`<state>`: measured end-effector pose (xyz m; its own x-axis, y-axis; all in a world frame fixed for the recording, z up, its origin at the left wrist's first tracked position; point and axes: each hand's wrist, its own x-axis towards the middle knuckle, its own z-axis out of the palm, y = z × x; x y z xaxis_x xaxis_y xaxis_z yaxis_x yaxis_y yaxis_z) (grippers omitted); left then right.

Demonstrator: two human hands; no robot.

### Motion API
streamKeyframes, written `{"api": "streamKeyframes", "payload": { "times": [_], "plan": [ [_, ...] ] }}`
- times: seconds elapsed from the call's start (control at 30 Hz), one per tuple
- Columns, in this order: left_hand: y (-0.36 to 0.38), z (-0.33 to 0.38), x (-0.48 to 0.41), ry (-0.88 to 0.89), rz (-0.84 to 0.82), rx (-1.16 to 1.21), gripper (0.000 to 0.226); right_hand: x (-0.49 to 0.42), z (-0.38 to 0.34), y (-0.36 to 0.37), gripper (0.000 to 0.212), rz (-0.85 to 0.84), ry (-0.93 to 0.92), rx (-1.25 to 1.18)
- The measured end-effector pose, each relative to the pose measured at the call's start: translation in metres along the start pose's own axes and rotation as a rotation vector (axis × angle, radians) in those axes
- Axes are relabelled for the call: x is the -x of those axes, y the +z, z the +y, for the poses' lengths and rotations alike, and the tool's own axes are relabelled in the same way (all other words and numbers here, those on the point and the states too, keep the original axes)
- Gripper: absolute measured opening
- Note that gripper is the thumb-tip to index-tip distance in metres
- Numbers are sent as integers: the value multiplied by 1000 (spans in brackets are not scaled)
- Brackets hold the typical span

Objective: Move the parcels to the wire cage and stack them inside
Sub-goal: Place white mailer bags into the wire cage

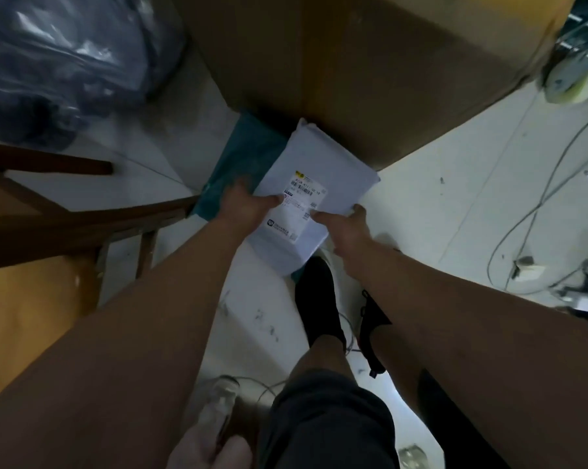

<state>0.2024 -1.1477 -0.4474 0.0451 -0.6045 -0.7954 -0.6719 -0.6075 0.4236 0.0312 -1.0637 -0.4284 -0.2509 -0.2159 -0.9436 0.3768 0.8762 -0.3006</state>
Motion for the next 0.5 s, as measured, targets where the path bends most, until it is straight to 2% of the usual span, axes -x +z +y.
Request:
{"api": "streamKeyframes", "payload": {
  "times": [0.07,0.17,0.27,0.37,0.5],
  "plan": [
    [7,-13,-14,-27,-53,-23,62,-17,8,8,50,2,-15,-40],
    [13,-25,-24,-88,-66,-95,87,-30,14,15,69,22,-17,-46],
    [19,-28,-21,-110,-59,-12,110,-43,21,15,71,78,-47,-37],
    [24,-36,-14,-149,-73,126,103,-44,26,8,69,95,-79,-5],
    [19,-40,16,-200,-142,365,65,-23,22,-8,67,88,-131,5]
  ]
}}
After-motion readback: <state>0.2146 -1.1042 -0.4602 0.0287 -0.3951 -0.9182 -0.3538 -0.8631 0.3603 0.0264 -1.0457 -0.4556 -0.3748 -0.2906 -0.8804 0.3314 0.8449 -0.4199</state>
